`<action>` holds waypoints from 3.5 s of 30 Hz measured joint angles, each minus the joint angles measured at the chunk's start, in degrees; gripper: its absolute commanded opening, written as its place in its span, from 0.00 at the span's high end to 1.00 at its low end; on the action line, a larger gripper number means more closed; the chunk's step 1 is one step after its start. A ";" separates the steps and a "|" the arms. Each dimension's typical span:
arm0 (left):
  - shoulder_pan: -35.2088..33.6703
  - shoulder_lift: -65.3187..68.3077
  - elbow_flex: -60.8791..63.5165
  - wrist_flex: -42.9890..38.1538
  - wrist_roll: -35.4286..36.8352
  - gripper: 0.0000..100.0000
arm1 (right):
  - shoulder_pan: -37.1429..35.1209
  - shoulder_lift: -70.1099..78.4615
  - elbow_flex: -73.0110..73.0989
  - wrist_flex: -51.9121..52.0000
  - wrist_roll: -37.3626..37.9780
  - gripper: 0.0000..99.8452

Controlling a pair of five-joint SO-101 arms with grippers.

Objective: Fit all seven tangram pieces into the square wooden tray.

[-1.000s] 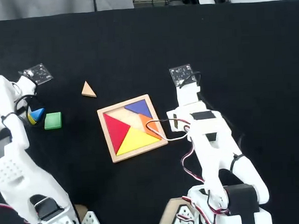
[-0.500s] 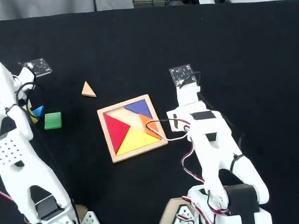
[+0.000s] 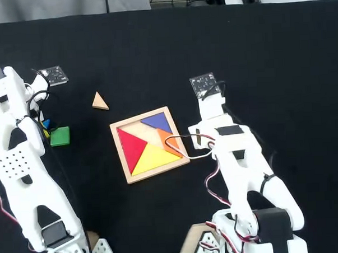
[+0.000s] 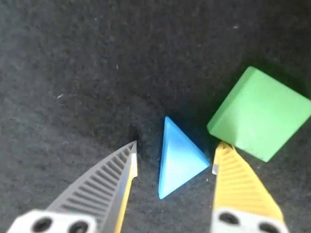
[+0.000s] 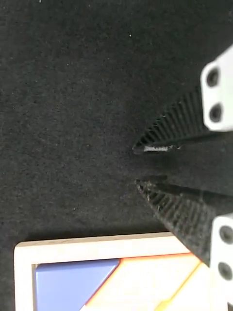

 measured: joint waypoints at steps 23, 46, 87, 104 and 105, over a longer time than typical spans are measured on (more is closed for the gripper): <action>0.00 0.79 -5.19 8.88 -0.09 0.90 | 0.00 0.00 0.00 0.00 0.00 0.91; 22.15 -46.68 34.73 9.14 2.46 0.90 | -0.18 0.00 0.00 0.00 0.70 0.91; 44.57 -35.69 52.84 -24.62 29.10 0.77 | 9.67 0.00 0.00 0.18 -4.66 0.91; 43.25 -34.64 41.23 -14.95 29.54 0.77 | 9.67 0.00 0.00 0.18 -4.66 0.91; 43.25 -34.64 40.70 -14.68 29.54 0.77 | 9.67 0.00 0.00 0.18 -4.66 0.91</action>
